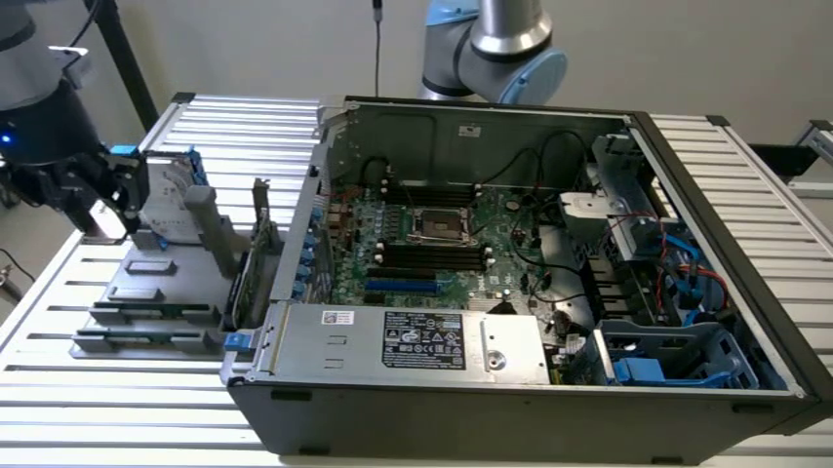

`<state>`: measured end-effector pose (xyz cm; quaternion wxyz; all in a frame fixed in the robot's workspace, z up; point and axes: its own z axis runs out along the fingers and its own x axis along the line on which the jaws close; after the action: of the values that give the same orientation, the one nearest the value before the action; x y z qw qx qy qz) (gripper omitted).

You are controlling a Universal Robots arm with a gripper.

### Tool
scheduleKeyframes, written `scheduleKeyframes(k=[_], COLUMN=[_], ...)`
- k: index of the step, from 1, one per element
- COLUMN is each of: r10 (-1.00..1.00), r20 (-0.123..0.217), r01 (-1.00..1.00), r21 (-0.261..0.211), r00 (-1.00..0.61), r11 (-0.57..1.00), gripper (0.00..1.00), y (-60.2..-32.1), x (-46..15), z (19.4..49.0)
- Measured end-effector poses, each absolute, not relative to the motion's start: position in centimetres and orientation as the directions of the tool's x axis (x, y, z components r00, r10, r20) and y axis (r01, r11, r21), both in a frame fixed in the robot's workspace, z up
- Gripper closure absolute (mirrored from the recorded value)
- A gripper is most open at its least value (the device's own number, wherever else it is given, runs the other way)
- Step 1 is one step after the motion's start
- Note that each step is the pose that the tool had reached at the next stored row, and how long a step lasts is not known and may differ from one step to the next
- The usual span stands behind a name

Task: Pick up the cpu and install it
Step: 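Pick up the cpu and move it towards the insertion slot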

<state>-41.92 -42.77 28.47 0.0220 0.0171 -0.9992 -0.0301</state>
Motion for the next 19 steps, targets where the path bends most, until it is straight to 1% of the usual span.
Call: scheduleKeyframes(k=[7,19], r10=[-0.036,-0.036], r20=[0.046,0.056], r01=[-0.033,-0.032], r21=[0.061,0.061], r00=[-0.998,-0.998], r11=[0.998,0.998], gripper=[0.45,0.45], y=[-42.8,-42.8], x=[-40.1,-34.8], z=[31.6,37.1])
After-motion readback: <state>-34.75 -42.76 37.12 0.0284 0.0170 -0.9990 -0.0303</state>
